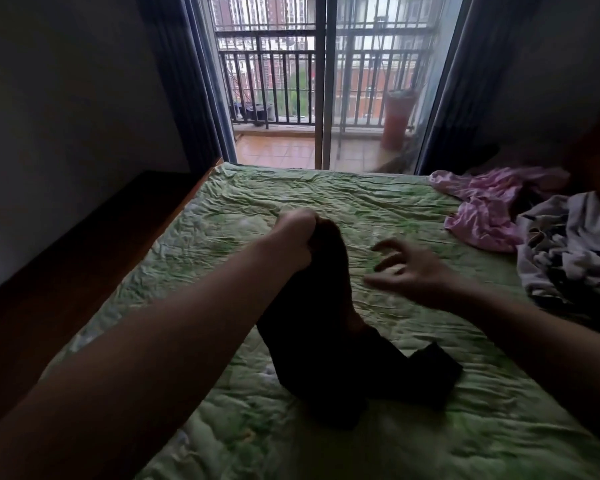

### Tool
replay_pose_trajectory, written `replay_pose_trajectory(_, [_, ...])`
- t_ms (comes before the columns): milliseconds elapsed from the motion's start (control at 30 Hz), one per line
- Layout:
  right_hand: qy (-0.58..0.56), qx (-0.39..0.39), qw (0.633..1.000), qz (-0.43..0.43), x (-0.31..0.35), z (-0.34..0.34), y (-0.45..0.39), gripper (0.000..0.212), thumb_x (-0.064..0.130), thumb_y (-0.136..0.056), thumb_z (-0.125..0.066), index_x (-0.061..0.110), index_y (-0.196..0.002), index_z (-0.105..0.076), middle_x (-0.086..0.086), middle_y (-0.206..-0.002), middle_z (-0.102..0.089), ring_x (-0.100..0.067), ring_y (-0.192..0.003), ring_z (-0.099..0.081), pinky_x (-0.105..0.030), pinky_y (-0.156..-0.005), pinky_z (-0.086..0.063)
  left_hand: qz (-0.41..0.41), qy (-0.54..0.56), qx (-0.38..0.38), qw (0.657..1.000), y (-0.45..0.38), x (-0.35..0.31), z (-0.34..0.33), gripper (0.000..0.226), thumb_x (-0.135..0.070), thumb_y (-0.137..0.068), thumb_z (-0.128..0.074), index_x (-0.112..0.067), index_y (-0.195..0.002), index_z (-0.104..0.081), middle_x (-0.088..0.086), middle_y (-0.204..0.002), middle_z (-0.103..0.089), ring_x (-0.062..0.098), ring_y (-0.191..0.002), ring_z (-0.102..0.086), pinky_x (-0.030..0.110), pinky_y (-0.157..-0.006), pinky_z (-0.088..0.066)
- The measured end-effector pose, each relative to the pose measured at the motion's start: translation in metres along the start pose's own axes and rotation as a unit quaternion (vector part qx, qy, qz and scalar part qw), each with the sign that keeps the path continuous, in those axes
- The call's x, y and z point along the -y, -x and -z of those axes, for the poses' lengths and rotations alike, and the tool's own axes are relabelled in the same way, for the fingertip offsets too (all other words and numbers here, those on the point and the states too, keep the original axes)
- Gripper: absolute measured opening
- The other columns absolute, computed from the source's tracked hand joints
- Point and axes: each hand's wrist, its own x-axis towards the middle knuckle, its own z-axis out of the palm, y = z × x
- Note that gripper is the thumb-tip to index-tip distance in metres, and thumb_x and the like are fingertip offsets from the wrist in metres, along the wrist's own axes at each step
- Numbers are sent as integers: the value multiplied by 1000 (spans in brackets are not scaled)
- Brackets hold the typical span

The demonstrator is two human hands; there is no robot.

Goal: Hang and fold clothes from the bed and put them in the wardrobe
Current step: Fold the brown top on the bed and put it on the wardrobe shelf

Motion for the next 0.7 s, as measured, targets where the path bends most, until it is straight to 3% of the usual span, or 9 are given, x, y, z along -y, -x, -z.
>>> replay_pose_trajectory(33, [26, 34, 999, -8, 3, -16, 2, 70, 34, -65, -86, 29, -124, -49, 5, -102, -63, -14, -89, -64, -32, -74, -54, 0, 19, 10, 1000, 15, -5, -6, 14, -2, -80, -47, -3, -69, -54, 15, -65, -53, 24, -49, -58, 30, -51, -55])
replay_pose_trajectory(67, [40, 22, 999, 2, 5, -30, 1, 70, 34, -64, -85, 33, -122, -47, 6, -103, -62, -14, -92, -62, -33, -77, -53, -6, 38, 32, 999, 24, -9, -12, 20, 2, -87, -44, -1, -70, -53, 14, -61, -54, 20, -43, -57, 25, -43, -52])
replay_pose_trajectory(167, [17, -121, 992, 39, 17, -39, -8, 6, 17, -74, -61, 21, -76, -56, 4, -70, -62, -14, -69, -57, -26, -58, -43, -1, 127, 85, 988, 30, -21, -20, 15, 1, -93, -45, 2, -81, -55, 14, -59, -61, 18, -42, -62, 24, -39, -52])
replay_pose_trajectory(200, [-4, -143, 989, 33, 21, -30, -11, 12, 10, -75, -57, 20, -68, -57, 7, -64, -59, -9, -62, -53, -24, -55, -40, -2, 139, 89, 986, 28, -23, -15, 13, -2, -94, -47, -1, -85, -56, 13, -66, -62, 18, -49, -63, 25, -41, -54])
replay_pose_trajectory(367, [-93, -199, 975, -14, 41, 25, -22, 28, -3, -85, -43, 14, -73, -61, -6, -75, -62, -20, -68, -57, -26, -57, -44, -75, -94, 126, 985, 18, -1, 12, 20, -12, -90, -56, -18, -109, -61, 0, -85, -64, 12, -71, -60, 22, -62, -46])
replay_pose_trajectory(500, [-121, -203, 969, -76, 65, 45, -24, 27, 5, -91, -43, 14, -67, -50, -7, -69, -54, -17, -60, -51, -22, -47, -42, -81, -234, 295, 923, 20, 23, 0, 39, -28, -73, -74, -28, -110, -61, 1, -110, -64, 15, -96, -60, 31, -80, -46])
replay_pose_trajectory(567, [-198, -198, 956, -89, 73, 47, -22, 26, 4, -91, -42, 13, -68, -49, -6, -69, -52, -16, -60, -51, -24, -50, -45, -83, -253, 342, 901, 26, 29, -13, 56, -29, -75, -78, -26, -124, -52, -2, -120, -63, 13, -104, -62, 23, -79, -51])
replay_pose_trajectory(633, [-279, -203, 934, -94, 76, 53, -20, 25, 1, -90, -41, 11, -70, -52, -7, -69, -55, -18, -59, -57, -29, -59, -50, -140, -243, 300, 912, 23, 35, -27, 64, -32, -73, -79, -20, -130, -52, -3, -117, -65, 10, -101, -64, 22, -80, -52])
replay_pose_trajectory(700, [-297, -182, 933, -94, 77, 61, -14, 23, 2, -90, -42, 13, -76, -56, -5, -67, -59, -17, -54, -59, -27, -53, -52, -211, -233, 210, 926, 17, 36, -35, 41, -28, -77, -73, -15, -114, -63, -1, -92, -68, 7, -77, -63, 26, -71, -51])
